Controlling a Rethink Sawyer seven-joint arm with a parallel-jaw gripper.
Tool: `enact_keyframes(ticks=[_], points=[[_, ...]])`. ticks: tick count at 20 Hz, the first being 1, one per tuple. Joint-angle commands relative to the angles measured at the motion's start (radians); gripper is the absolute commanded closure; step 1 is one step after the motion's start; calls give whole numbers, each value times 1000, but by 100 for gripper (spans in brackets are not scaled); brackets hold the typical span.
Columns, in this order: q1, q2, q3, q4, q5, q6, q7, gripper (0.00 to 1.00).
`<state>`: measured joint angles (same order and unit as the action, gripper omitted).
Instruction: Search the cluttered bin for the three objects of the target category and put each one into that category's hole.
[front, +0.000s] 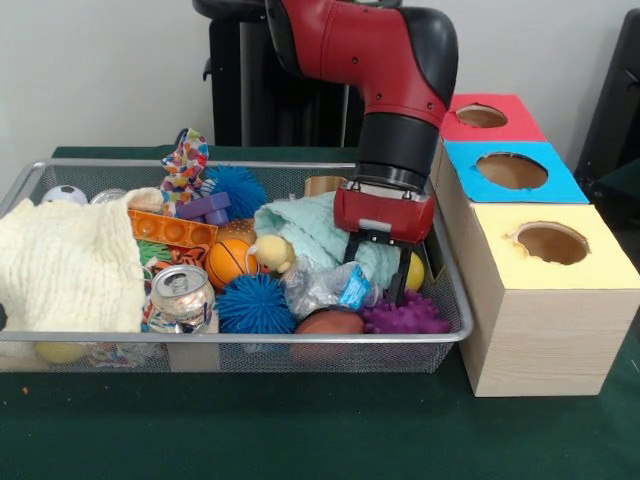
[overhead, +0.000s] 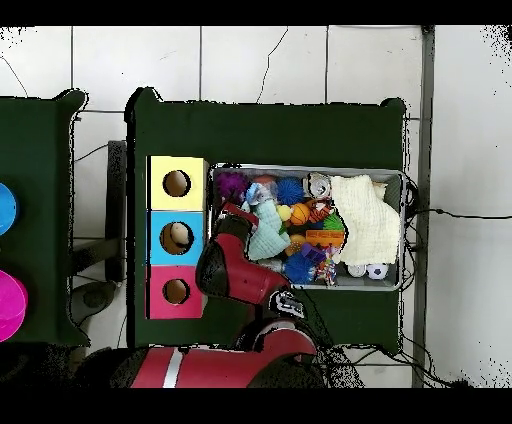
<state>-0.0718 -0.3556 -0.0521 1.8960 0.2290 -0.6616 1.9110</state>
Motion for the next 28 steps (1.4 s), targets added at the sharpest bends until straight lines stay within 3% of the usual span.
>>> enact_keyframes(ticks=[1,10,18,28], points=[[-38,71,64,-142,-23,-87,222,0],[-50,51,96,-122,-66,-73,253,0],[-20,-14,89,-63,-38,-60,263,0],[37,-140,52,7,32,27,234,0]])
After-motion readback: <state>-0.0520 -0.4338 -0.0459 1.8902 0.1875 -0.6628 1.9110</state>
